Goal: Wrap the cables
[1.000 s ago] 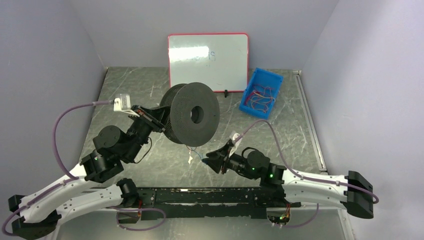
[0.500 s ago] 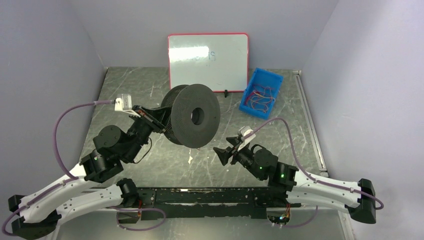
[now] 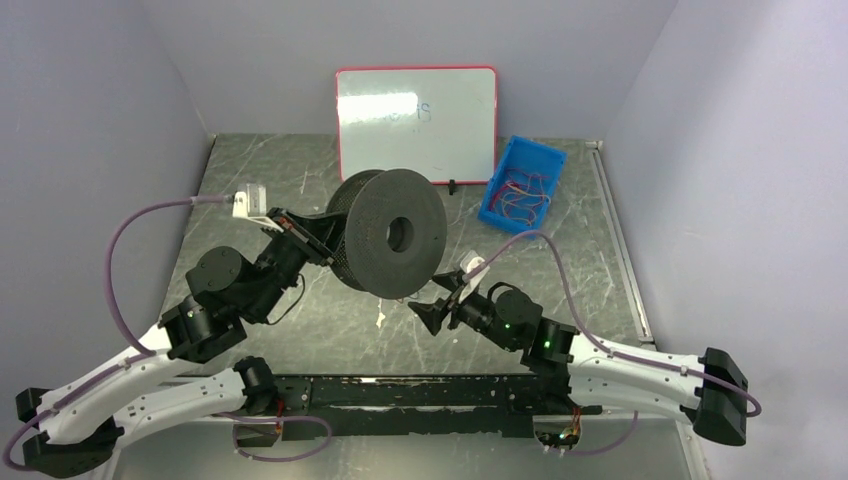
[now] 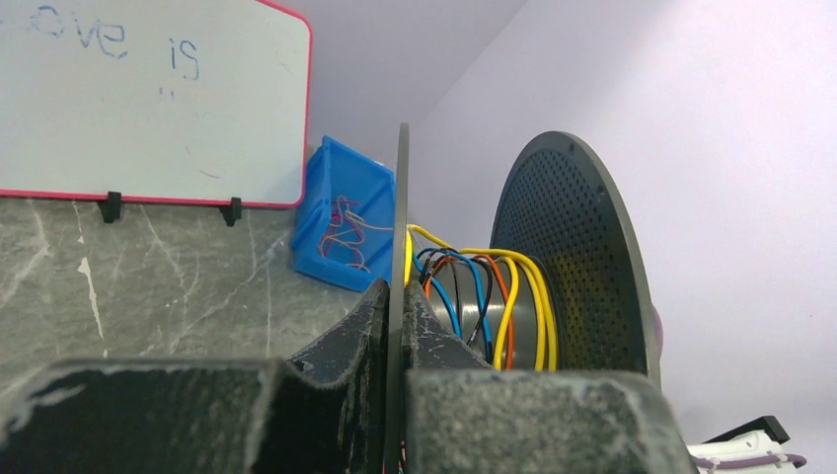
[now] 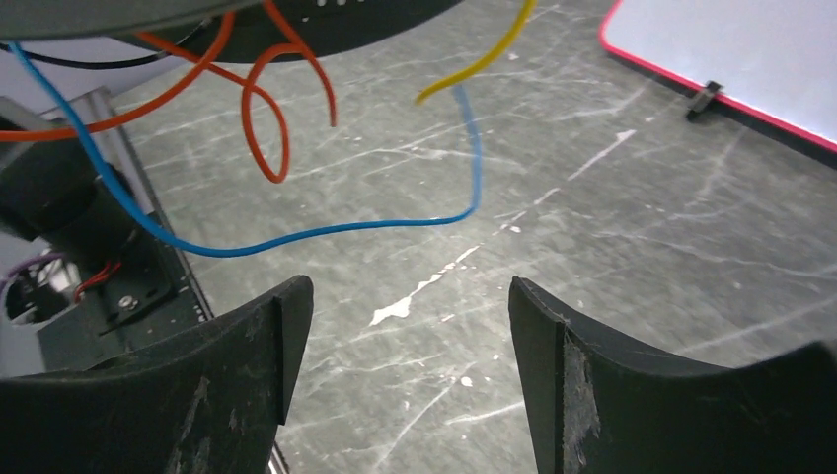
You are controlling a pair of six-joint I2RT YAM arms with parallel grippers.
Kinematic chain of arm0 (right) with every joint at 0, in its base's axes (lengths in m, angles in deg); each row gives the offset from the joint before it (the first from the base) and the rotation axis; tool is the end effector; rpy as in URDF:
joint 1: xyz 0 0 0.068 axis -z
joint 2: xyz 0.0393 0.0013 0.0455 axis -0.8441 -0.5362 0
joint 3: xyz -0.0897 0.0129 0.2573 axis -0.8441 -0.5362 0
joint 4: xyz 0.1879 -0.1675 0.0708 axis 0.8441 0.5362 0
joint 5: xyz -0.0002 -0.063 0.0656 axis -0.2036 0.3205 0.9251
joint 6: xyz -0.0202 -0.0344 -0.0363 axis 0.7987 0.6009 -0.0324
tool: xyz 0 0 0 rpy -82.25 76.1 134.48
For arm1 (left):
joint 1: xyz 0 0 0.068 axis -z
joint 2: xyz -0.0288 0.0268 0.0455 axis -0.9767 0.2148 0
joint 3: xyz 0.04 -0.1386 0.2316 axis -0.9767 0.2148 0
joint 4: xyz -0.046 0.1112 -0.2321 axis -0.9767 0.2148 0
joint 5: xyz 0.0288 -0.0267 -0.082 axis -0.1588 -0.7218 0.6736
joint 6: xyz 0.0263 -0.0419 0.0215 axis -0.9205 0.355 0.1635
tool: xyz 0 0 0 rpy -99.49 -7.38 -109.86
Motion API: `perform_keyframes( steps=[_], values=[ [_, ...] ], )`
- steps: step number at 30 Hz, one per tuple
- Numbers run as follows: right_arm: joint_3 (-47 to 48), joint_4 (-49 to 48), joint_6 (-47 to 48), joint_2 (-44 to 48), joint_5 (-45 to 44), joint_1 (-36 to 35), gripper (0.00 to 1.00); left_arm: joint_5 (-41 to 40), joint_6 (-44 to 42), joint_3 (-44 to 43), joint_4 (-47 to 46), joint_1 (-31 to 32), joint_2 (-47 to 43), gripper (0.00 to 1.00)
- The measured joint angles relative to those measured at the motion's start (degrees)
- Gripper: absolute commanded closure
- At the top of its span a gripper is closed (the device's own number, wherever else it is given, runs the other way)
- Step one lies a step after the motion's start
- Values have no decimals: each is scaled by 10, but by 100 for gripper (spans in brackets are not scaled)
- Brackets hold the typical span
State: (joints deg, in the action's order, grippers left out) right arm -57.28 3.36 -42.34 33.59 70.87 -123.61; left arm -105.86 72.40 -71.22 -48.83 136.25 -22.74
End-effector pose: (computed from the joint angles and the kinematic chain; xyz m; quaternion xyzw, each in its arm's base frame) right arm 0.0840 0.1672 0.2538 -0.2907 0.6749 0.3231 0.5963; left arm 0.0883 -0.1122 0.4117 -0.0692 0.6447 -0.4446 0.6180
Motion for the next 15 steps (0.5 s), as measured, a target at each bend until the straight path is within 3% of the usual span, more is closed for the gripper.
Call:
perform_keyframes(
  steps=[5,15],
  values=[
    [-7,-49,-3,-30,38,9,32,9,4,0,0,0,0,93],
    [-7,-111,-10,-41,126,109,92,21,22,-1,6,0,-11,93]
  ],
)
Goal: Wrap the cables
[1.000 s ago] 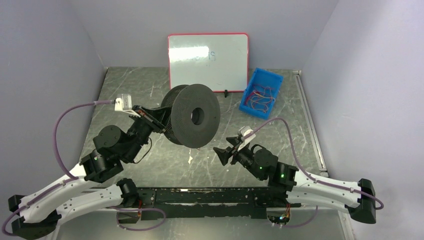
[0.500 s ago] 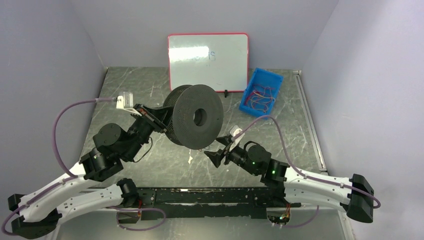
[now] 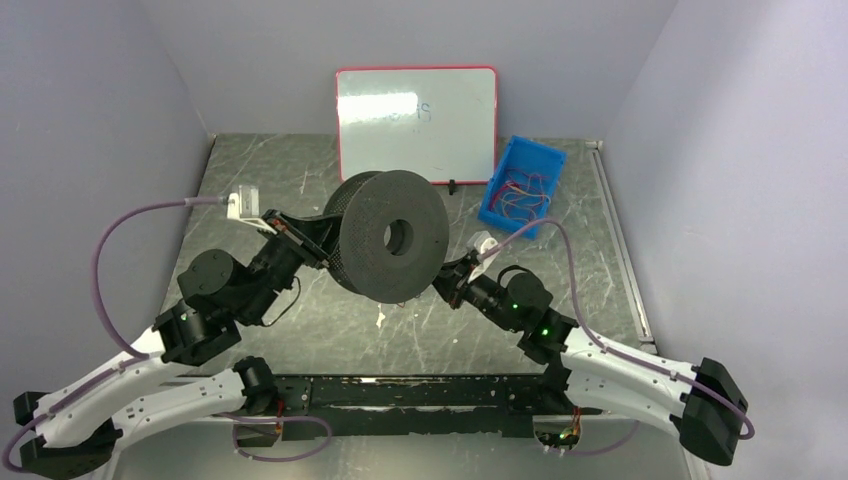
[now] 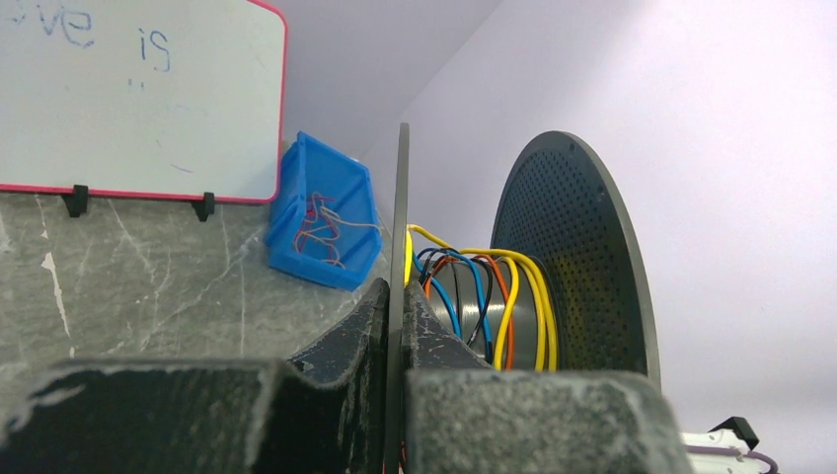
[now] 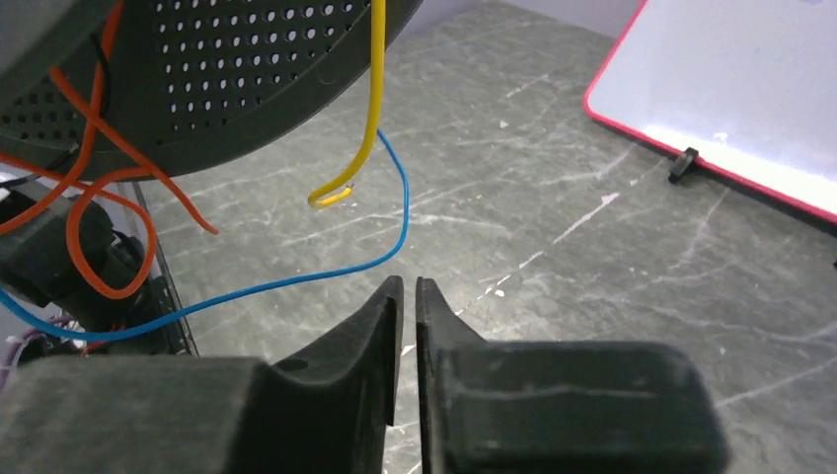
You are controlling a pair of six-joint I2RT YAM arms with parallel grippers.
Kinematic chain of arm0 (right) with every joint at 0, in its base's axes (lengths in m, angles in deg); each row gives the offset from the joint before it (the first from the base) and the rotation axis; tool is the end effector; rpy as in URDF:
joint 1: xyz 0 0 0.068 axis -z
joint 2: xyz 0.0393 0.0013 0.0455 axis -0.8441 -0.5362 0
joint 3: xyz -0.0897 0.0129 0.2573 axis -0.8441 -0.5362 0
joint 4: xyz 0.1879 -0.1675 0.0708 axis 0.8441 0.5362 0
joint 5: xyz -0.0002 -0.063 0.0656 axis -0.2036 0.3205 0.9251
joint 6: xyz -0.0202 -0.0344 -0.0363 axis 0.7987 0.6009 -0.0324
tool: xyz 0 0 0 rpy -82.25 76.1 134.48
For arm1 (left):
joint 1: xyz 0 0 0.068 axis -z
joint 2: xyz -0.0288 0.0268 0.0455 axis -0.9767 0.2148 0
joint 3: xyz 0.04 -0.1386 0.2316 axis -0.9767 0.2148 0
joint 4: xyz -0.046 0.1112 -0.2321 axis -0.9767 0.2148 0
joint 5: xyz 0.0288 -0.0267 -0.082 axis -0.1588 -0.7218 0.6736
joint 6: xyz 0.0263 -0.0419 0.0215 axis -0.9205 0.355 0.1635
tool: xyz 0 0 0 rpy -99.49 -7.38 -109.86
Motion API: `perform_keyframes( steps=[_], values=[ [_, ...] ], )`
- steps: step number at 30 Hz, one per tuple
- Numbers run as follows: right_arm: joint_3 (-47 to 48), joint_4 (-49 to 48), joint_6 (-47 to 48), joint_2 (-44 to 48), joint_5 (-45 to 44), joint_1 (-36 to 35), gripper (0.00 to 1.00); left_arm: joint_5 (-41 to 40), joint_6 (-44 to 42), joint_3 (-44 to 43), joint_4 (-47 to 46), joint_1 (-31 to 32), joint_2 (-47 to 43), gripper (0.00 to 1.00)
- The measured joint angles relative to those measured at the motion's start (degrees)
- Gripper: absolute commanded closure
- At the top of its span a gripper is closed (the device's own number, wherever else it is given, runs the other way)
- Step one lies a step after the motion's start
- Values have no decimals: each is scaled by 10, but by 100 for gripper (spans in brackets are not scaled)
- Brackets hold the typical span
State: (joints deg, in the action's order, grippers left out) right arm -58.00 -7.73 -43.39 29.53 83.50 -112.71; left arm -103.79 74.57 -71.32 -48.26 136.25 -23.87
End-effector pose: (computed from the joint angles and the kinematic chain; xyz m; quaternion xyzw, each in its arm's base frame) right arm 0.1141 0.1619 0.2582 -0.2731 0.6416 0.3635 0.6178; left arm 0.0845 -0.1082 0.4137 -0.0692 0.6396 -0.4695 0.6047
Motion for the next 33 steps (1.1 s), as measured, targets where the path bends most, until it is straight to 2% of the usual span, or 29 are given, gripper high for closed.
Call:
perform_keyframes(
  steps=[2,6,11,14,19,23,33],
  values=[
    [-3,-10,-5,7,24,13,100,0,3,0,1,0,-5,93],
    [-8,-19,-14,18,57,18,100,0,7,0,1,0,-12,93],
    [-16,-18,-20,26,74,18,72,0,9,0,2,0,-12,93],
    [-32,-18,-21,39,70,19,63,0,9,0,2,0,-12,93],
    [-44,-24,-25,54,51,23,60,3,12,0,9,0,-11,93],
    [-39,-44,-31,32,54,33,59,11,19,0,9,0,-11,93],
    [-19,-119,-58,-42,128,38,58,25,24,0,9,0,-6,93]
  ],
)
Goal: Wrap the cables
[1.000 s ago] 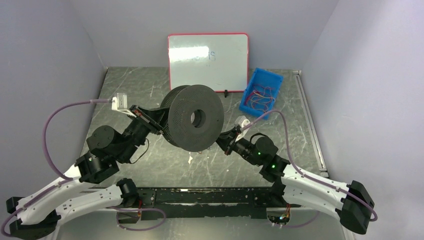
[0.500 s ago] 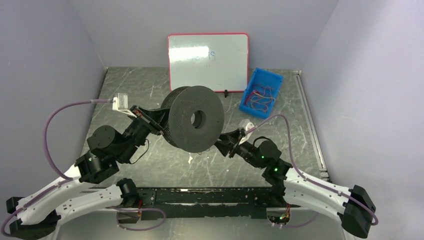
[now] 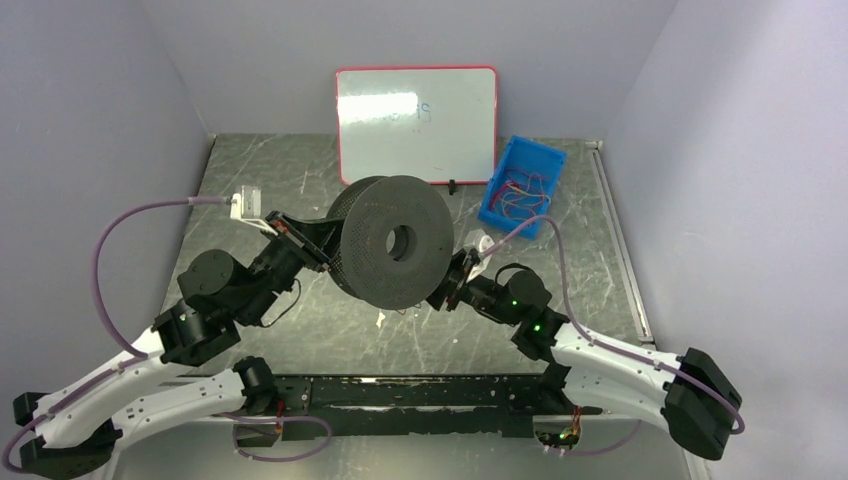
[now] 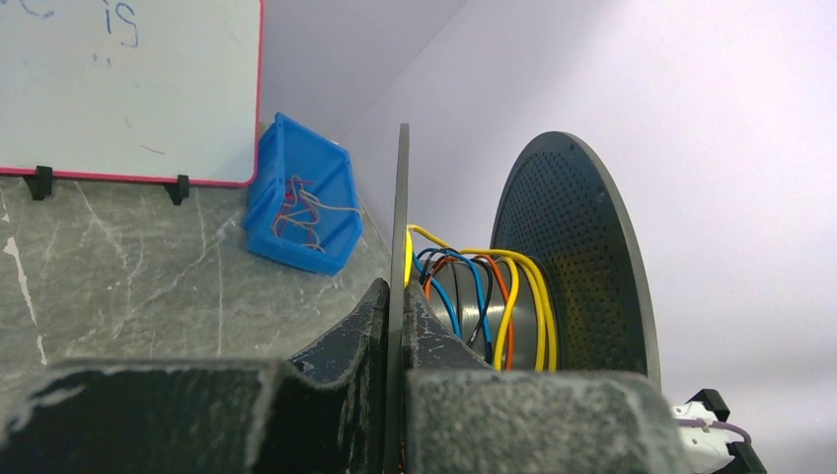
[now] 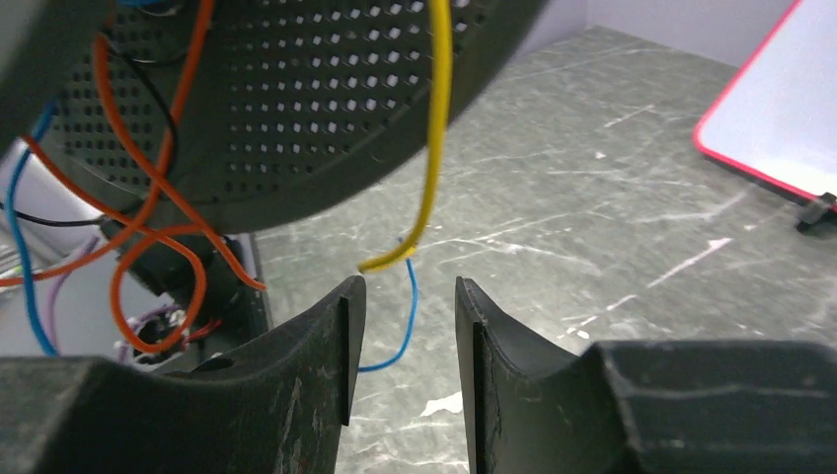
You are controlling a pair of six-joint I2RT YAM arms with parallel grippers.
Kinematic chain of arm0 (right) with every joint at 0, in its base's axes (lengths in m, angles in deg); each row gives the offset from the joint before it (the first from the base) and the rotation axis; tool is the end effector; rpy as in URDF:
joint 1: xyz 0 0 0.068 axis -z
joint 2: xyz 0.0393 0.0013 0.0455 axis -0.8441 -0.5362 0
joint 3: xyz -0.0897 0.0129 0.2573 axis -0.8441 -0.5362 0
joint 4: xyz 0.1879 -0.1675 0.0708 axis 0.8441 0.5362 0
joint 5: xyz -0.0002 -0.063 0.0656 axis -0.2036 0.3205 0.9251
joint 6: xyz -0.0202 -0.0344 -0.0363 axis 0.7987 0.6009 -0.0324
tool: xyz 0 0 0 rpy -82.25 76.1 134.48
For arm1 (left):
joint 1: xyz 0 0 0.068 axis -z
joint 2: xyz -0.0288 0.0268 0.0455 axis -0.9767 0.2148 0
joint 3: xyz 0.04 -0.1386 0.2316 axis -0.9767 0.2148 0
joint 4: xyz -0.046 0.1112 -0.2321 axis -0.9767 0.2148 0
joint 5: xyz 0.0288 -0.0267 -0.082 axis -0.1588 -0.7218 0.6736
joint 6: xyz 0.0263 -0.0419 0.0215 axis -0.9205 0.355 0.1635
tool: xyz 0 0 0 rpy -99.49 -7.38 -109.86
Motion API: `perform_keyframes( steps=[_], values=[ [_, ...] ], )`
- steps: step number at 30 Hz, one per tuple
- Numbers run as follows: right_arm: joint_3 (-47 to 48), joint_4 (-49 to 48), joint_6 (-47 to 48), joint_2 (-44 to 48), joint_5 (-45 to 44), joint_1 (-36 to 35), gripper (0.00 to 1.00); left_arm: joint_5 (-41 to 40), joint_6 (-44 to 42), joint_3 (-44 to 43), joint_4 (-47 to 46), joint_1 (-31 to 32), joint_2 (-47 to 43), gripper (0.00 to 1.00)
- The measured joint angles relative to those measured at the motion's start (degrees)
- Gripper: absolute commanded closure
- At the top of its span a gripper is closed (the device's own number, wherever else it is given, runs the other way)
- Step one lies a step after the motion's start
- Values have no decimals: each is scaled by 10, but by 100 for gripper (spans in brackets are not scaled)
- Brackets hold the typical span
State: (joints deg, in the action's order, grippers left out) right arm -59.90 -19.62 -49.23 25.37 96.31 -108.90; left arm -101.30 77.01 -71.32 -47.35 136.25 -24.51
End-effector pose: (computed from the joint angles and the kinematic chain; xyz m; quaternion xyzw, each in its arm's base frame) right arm 0.1222 0.1636 0.2559 -0.2838 0.5969 0.4537 0.5978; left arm 0.0821 -0.1069 0.4134 -0.0656 0.6402 -0.4924 0.5860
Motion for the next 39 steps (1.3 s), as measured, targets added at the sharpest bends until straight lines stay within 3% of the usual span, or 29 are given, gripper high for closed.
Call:
perform_keyframes(
  steps=[9,12,15,16,28,39],
  values=[
    [5,-56,-28,-41,52,0,60,5,0,0,-1,0,6,93],
    [5,-73,-33,-54,58,0,72,8,0,0,-1,0,9,93],
    [6,-80,-35,-62,60,0,97,11,0,0,-1,0,10,93],
    [7,-81,-35,-63,60,0,100,12,0,0,-1,0,10,93],
    [-36,-66,-38,7,44,0,100,-2,-10,-1,-1,0,10,93],
    [-89,29,-57,67,33,-3,100,-40,-59,-1,12,1,35,93]
  ],
)
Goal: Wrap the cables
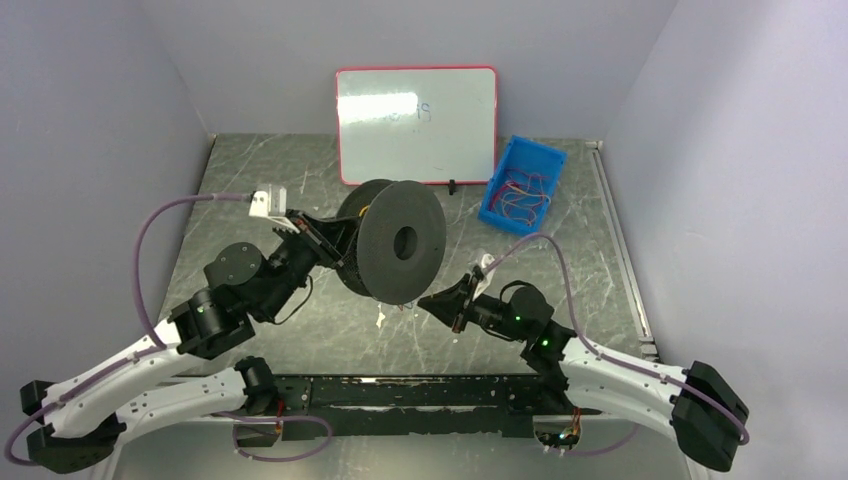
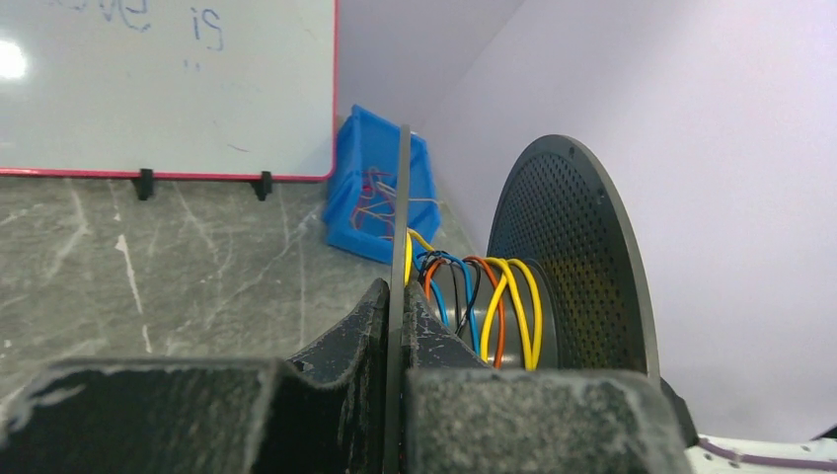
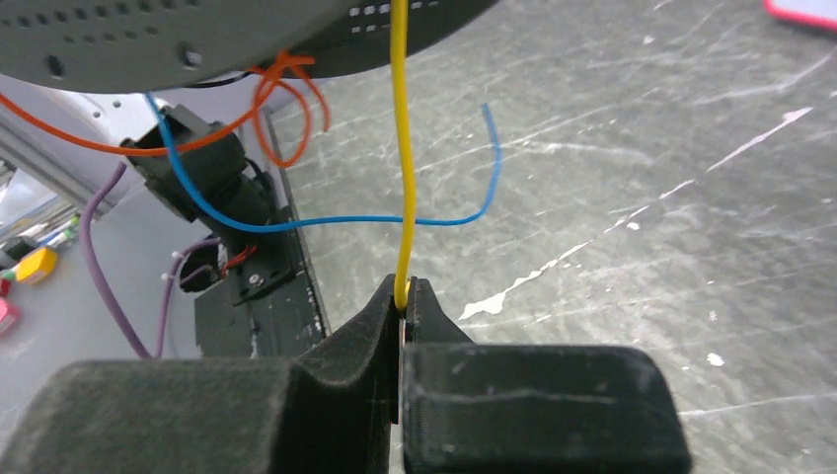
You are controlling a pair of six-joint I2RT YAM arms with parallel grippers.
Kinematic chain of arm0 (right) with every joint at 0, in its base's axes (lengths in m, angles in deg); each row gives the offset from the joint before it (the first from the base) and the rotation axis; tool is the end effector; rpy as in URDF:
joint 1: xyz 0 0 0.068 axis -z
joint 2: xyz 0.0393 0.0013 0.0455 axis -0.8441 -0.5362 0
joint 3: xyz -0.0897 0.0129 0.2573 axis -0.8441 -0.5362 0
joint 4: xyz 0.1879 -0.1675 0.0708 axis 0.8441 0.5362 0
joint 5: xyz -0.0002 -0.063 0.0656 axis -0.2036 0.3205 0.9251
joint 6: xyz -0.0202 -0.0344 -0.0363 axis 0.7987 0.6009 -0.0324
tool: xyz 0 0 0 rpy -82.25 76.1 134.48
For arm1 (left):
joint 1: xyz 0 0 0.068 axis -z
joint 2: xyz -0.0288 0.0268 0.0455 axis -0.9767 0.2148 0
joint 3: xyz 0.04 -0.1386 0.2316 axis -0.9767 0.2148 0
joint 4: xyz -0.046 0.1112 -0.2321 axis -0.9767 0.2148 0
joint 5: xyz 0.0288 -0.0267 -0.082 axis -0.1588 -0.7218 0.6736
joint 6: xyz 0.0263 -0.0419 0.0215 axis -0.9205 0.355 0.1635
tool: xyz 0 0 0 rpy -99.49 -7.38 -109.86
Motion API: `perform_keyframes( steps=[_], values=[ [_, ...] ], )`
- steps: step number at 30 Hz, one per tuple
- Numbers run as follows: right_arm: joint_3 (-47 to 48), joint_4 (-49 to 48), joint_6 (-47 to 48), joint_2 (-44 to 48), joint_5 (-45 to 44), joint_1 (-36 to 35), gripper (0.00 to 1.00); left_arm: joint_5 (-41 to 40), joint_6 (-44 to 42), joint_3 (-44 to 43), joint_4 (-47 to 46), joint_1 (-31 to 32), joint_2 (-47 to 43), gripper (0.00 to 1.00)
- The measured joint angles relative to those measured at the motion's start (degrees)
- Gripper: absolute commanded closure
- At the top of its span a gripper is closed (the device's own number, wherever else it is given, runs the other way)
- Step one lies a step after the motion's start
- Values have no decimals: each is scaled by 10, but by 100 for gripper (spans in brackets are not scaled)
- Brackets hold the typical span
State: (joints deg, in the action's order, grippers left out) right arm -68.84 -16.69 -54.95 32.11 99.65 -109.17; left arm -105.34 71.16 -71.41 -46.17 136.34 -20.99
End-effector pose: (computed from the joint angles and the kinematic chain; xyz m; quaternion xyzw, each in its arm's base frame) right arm 0.1036 0.1450 0.2164 -0.2809 0.6340 0.4845 0.5333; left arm 0.0928 -0.1205 0.4041 -0.0471 0.6708 -0.4192 0.6100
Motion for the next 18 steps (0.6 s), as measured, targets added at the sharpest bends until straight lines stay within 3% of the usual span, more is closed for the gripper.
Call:
perform_keyframes(
  steps=[7,18],
  values=[
    [31,12,-23,-68,-19,-70,100,-34,-32,11,-8,1,36,93],
    [102,-9,-65,-169,-161,-194,100,-103,-72,57,-33,3,84,93]
  ],
)
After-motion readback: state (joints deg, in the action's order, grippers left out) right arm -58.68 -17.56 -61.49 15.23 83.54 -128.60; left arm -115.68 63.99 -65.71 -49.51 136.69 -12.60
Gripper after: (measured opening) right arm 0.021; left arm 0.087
